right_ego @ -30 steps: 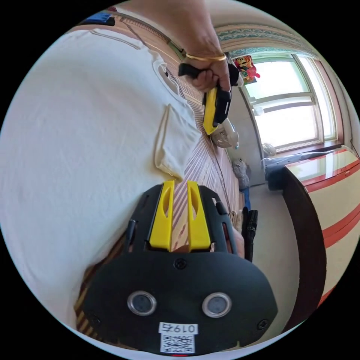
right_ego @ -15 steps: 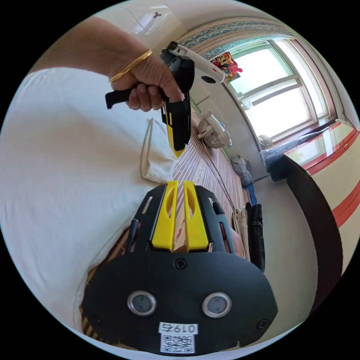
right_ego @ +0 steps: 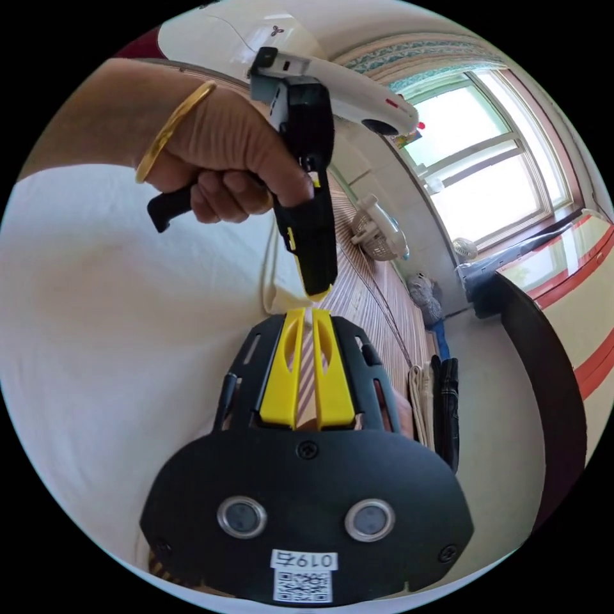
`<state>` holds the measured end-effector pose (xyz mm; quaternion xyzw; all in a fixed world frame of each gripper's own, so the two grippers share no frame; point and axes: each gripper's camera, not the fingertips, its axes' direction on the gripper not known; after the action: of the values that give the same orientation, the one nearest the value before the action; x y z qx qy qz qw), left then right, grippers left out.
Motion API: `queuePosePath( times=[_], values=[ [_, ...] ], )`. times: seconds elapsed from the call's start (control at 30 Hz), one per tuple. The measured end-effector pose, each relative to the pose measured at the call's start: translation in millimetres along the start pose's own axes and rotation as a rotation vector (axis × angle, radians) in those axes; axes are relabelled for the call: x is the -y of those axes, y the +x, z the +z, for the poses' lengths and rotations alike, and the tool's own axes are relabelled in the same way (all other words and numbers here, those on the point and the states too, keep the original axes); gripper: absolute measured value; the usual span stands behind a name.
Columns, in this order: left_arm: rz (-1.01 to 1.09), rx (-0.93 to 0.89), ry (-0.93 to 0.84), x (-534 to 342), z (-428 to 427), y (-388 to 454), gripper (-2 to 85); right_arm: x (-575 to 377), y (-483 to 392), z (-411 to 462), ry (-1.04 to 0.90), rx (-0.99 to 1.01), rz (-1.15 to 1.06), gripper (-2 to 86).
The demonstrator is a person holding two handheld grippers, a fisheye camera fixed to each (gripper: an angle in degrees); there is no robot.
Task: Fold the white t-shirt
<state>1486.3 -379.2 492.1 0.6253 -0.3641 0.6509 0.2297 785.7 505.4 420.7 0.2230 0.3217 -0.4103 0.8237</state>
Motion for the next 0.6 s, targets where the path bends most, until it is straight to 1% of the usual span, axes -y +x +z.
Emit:
queuePosePath(
  times=[0.23,0.43,0.57,0.6],
  values=[
    [0.055,0.071,-0.019,-15.5,-1.0,37.0,0.9,4.5,-2.7,-1.2,-0.019,0.040,-0.026,-0.5],
    [-0.014,0.054,0.123,-49.1,-40.0,51.3,0.9,6.2,14.5,-14.7,0.034,0.060,0.059,-0.9],
    [-0.051,0.073,0.030,-65.3,-30.5,60.7,1.0,9.2,10.8,-13.2,0.004,0.050,0.047,-0.9],
    [-0.045,0.084,0.030,-69.0,-30.9,66.4,1.0,10.9,9.0,-14.2,0.000,0.045,0.043,-0.9]
  ],
)
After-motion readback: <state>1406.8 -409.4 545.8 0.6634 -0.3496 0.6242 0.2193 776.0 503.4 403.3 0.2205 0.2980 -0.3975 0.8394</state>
